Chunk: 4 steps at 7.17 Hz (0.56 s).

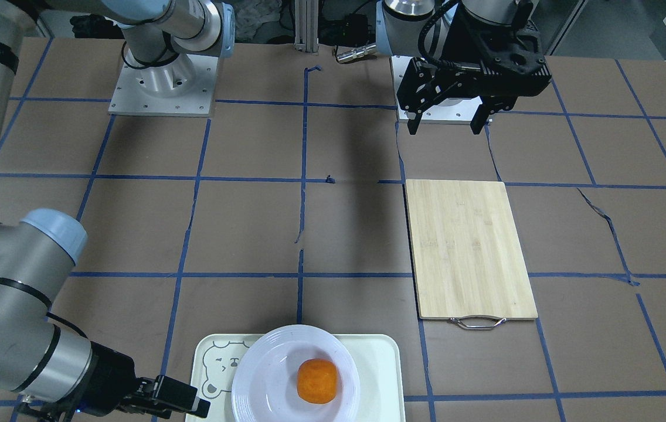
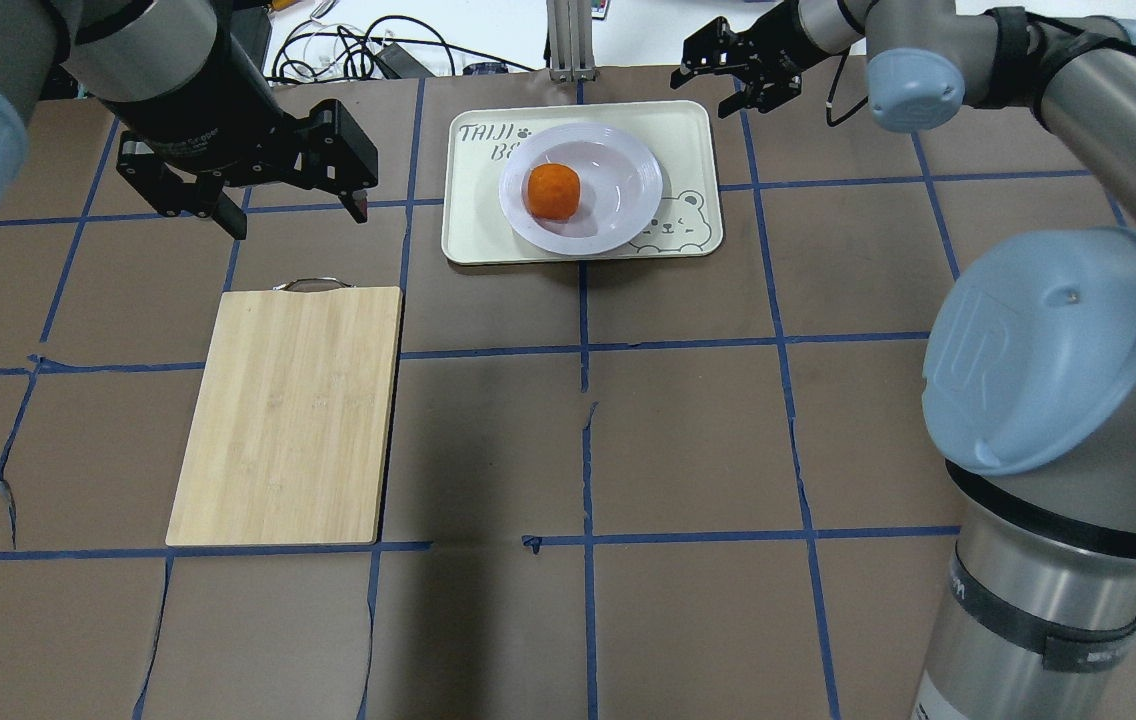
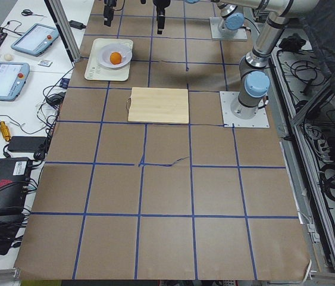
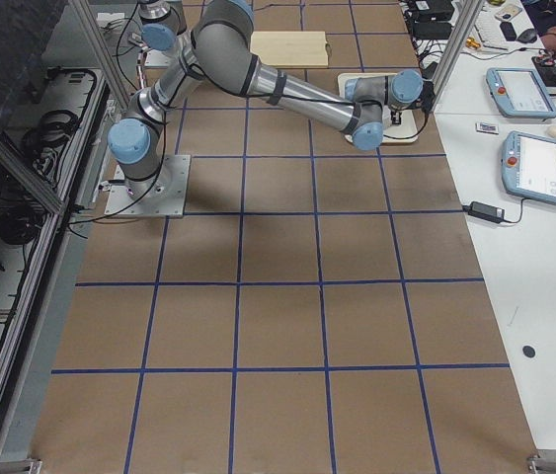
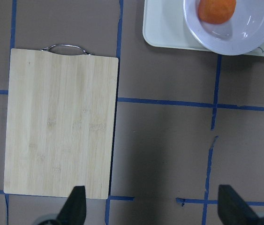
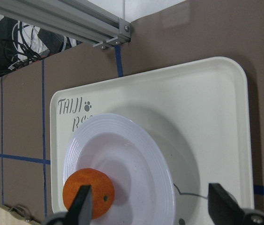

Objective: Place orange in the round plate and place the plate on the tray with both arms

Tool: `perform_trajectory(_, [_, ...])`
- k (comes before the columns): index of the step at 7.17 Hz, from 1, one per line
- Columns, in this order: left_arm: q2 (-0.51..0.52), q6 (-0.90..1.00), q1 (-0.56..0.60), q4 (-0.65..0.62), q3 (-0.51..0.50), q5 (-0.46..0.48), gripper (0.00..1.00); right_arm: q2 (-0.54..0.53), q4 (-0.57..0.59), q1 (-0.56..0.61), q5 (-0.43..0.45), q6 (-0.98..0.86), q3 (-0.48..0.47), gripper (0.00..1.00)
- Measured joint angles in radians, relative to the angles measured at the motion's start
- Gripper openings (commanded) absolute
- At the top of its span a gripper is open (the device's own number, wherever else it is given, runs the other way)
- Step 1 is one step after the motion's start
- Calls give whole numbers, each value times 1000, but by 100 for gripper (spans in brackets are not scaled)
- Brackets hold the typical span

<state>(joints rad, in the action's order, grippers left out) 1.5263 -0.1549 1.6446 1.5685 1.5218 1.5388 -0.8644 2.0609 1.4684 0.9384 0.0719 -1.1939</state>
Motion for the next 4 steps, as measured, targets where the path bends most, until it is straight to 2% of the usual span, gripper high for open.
perform_trajectory(2, [0, 0, 0, -1, 0, 0, 100, -164, -247, 7, 223, 16, -45, 100])
perform_trajectory(4, [-1, 0, 0, 0, 0, 1, 100, -370, -429, 10, 392, 17, -153, 100])
